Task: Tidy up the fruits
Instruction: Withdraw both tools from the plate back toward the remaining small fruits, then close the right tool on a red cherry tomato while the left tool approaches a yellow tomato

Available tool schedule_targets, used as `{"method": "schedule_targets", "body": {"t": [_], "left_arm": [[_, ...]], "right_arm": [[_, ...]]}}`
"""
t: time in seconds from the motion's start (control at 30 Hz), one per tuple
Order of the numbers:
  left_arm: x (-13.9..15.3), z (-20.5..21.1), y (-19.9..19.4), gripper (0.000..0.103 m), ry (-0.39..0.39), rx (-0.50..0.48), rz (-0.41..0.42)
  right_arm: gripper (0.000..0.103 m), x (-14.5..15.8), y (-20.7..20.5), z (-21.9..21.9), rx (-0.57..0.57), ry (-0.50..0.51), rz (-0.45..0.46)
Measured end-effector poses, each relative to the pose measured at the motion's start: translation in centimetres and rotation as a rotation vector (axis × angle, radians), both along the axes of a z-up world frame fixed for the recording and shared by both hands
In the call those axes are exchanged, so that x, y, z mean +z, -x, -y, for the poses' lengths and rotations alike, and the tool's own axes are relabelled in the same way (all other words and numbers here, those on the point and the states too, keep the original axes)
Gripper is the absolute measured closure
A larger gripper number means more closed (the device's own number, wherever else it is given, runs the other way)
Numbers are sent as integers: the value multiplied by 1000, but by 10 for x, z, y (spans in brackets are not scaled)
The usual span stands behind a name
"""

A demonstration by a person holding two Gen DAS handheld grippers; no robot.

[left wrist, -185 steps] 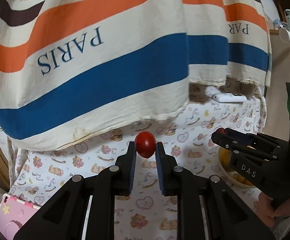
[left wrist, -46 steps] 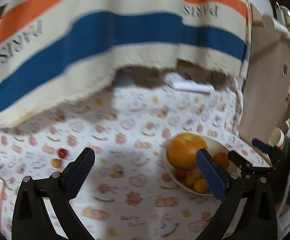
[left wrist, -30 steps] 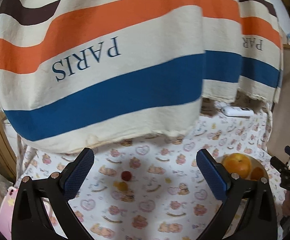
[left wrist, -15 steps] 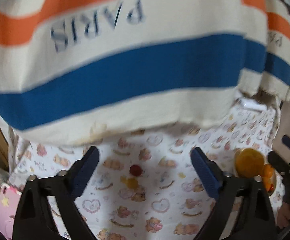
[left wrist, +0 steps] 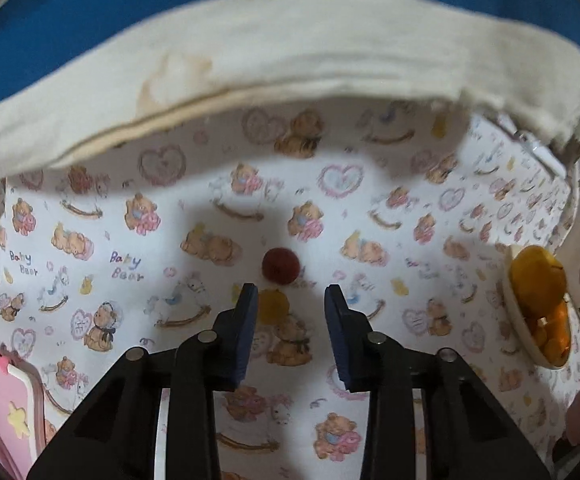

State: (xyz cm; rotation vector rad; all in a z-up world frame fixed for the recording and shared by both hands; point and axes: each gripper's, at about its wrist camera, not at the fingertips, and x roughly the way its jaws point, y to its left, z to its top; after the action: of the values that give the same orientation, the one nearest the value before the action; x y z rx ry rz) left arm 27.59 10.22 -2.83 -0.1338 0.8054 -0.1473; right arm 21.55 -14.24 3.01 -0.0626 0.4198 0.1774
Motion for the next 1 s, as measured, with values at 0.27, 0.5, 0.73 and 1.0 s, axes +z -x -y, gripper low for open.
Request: {"method": "schedule_targets", "body": {"t": [0.27,0.5,0.73,1.0], "left_arm": [[-14,4,-9,75,-32,4,-36],[1,-4,1,102,-36,47,25],[22,-18,14,103,-10,55,75],[14,-17,9,74,-34,42,46]], "right_arm": [[0,-8,-8,-8,2,10,-27],[0,-11,-16,-18,7,-5,-57],[0,-7,-24,-53,55,-9,-68],[0,-3,-26,-87,71,39,-27]]}}
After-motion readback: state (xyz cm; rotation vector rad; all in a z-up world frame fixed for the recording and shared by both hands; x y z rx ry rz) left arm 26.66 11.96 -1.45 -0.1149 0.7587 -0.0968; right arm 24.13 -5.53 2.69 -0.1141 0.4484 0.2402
